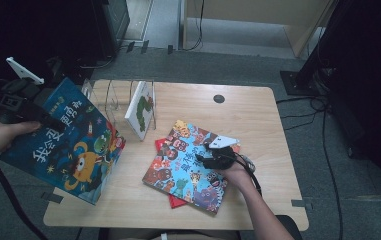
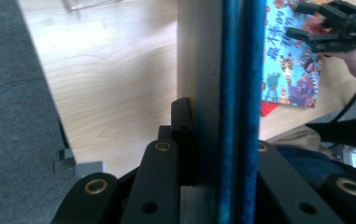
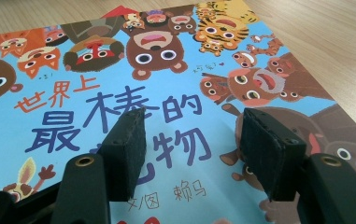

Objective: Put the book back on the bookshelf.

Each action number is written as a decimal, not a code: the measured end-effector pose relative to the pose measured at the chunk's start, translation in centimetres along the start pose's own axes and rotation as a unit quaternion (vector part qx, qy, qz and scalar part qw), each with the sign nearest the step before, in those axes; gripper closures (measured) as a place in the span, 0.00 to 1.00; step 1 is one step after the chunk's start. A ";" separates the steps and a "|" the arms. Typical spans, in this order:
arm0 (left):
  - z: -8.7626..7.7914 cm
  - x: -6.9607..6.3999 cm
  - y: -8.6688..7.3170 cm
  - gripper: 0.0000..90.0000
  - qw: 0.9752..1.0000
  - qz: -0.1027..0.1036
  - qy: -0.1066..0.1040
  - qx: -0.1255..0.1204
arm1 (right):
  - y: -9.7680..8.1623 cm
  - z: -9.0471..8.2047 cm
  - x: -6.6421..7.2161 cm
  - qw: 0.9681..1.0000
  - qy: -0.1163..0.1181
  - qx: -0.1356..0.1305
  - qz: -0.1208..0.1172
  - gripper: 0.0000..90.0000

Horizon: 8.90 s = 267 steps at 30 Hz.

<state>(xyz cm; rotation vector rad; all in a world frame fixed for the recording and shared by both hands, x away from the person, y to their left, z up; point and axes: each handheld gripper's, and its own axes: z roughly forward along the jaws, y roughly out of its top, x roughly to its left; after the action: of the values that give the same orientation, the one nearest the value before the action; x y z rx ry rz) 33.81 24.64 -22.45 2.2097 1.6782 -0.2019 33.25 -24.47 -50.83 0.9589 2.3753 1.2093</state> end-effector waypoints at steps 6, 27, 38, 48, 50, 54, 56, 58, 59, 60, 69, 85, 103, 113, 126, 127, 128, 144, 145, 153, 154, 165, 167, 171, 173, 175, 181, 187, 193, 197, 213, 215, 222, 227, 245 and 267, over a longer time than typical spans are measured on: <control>-0.5 1.4 0.1 0.92 1.000 -0.020 0.007 -0.004 | 0.0 0.0 0.0 1.000 0.000 0.000 0.000 0.45; -0.4 4.2 4.8 0.92 0.995 -0.081 0.043 -0.025 | 0.0 0.0 0.1 1.000 -0.003 0.001 0.002 0.46; -0.6 5.8 7.0 0.92 0.992 -0.112 0.035 -0.043 | -0.1 0.0 0.2 1.000 -0.007 -0.003 0.003 0.47; -0.1 6.4 8.9 0.92 0.990 -0.123 0.034 -0.050 | -0.2 -0.1 0.4 1.000 -0.009 -0.005 0.006 0.48; 0.1 6.4 9.4 0.92 0.990 -0.125 0.033 -0.048 | -0.2 -0.1 0.4 1.000 -0.010 -0.006 0.007 0.48; 0.3 6.3 10.3 0.92 0.990 -0.124 0.034 -0.052 | -0.2 -0.2 0.6 1.000 -0.010 -0.006 0.004 0.49; 0.3 6.4 10.7 0.92 0.990 -0.123 0.033 -0.052 | -0.2 -0.2 0.6 1.000 -0.009 -0.005 0.004 0.49; 0.5 6.4 11.2 0.92 0.990 -0.125 0.033 -0.052 | -0.2 -0.2 0.7 1.000 -0.010 -0.005 0.003 0.49; 0.7 6.5 11.4 0.92 0.990 -0.124 0.032 -0.053 | -0.2 -0.2 0.7 1.000 -0.010 -0.006 0.003 0.49; 0.9 6.5 11.6 0.92 0.990 -0.126 0.032 -0.052 | -0.2 -0.2 0.7 1.000 -0.010 -0.006 0.004 0.49; 2.1 7.4 13.3 0.91 0.989 -0.137 0.031 -0.049 | -0.3 -0.2 0.9 1.000 -0.008 -0.006 0.000 0.50; 2.7 8.7 13.8 0.91 0.988 -0.142 0.023 -0.059 | -0.4 -0.3 0.9 1.000 -0.008 -0.010 0.002 0.50; 2.8 9.4 13.5 0.69 0.988 -0.143 0.028 -0.059 | -0.4 -0.3 1.0 1.000 -0.009 -0.010 0.004 0.50; 2.3 9.9 13.1 0.62 0.988 -0.138 0.026 -0.067 | -0.4 -0.3 1.0 1.000 -0.009 -0.010 0.004 0.50; 1.0 10.2 12.4 0.60 0.988 -0.129 0.014 -0.083 | -0.4 -0.3 1.0 1.000 -0.009 -0.009 0.004 0.50; 0.7 10.2 12.3 0.60 0.988 -0.126 0.010 -0.084 | -0.4 -0.3 1.0 1.000 -0.009 -0.009 0.004 0.50; 0.4 10.2 12.2 0.60 0.988 -0.128 0.008 -0.088 | -0.4 -0.3 1.0 1.000 -0.009 -0.009 0.005 0.50; -5.1 8.9 8.9 0.59 0.986 -0.110 -0.002 -0.124 | -0.4 -0.4 0.9 1.000 -0.006 -0.004 0.002 0.49; -5.4 8.6 8.7 0.59 0.986 -0.105 0.001 -0.128 | -0.4 -0.5 0.9 1.000 -0.005 -0.004 0.002 0.49; -5.3 4.7 7.2 0.57 0.986 -0.065 -0.005 -0.154 | -0.4 -0.6 0.7 1.000 0.006 -0.003 0.002 0.52; -5.1 4.2 7.1 0.57 0.985 -0.059 -0.008 -0.160 | -0.4 -0.7 0.7 1.000 0.006 -0.004 0.003 0.52; 0.0 0.6 5.2 0.55 0.984 -0.008 -0.041 -0.173 | -0.4 -1.8 -0.1 1.000 -0.001 -0.014 0.021 0.53; 1.1 0.0 4.9 0.55 0.984 -0.001 -0.049 -0.174 | -0.4 -1.9 -0.2 1.000 -0.003 -0.012 0.022 0.54; 3.1 -1.2 4.4 0.55 0.984 0.018 -0.051 -0.169 | -0.6 -2.1 -0.3 1.000 -0.004 -0.003 0.025 0.54; 4.1 -1.8 4.2 0.54 0.985 0.028 -0.044 -0.166 | -0.6 -2.2 -0.4 1.000 -0.003 0.004 0.030 0.54; 5.1 -2.4 4.0 0.54 0.983 0.036 -0.057 -0.169 | -0.7 -2.3 -0.5 0.999 -0.002 0.010 0.038 0.54; 8.9 -4.0 3.5 0.53 0.983 0.068 -0.071 -0.155 | -1.1 -2.8 -0.6 0.999 0.009 0.025 0.046 0.52; 11.9 -4.8 3.1 0.53 0.979 0.090 -0.096 -0.154 | -1.8 -3.6 -0.8 0.999 -0.001 0.022 0.047 0.53; 14.9 -5.0 2.8 0.52 0.978 0.106 -0.101 -0.148 | -2.5 -4.4 -0.9 0.999 -0.011 0.018 0.047 0.56; 16.8 -5.2 2.6 0.52 0.978 0.116 -0.098 -0.140 | -3.1 -5.1 -1.0 0.999 -0.018 0.014 0.050 0.57; 24.2 -6.0 3.1 0.51 0.977 0.145 -0.106 -0.111 | -5.5 -7.9 -1.2 0.997 -0.048 0.004 0.062 0.68; 25.0 -6.0 3.1 0.51 0.977 0.149 -0.104 -0.113 | -5.7 -8.2 -1.1 0.996 -0.051 0.003 0.069 0.71; 28.0 -6.5 2.9 0.51 0.976 0.163 -0.103 -0.102 | -6.4 -9.0 -1.2 0.995 -0.055 0.005 0.085 0.76; 29.3 -6.6 2.9 0.51 0.976 0.162 -0.111 -0.096 | -6.7 -9.4 -1.2 0.994 -0.052 0.004 0.093 0.84; 31.7 -7.1 2.8 0.51 0.974 0.182 -0.105 -0.080 | -7.0 -9.3 -1.1 0.995 -0.049 0.028 0.085 0.95; 31.9 -7.1 1.9 0.48 0.978 0.155 -0.115 -0.080 | -6.9 -9.3 -1.3 0.995 -0.044 0.029 0.085 0.95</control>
<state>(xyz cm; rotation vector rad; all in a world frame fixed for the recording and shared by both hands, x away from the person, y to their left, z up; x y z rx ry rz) 36.86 6.16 -49.33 2.1944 1.1697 -0.2232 26.24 -33.80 -50.88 1.2282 2.3107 1.1344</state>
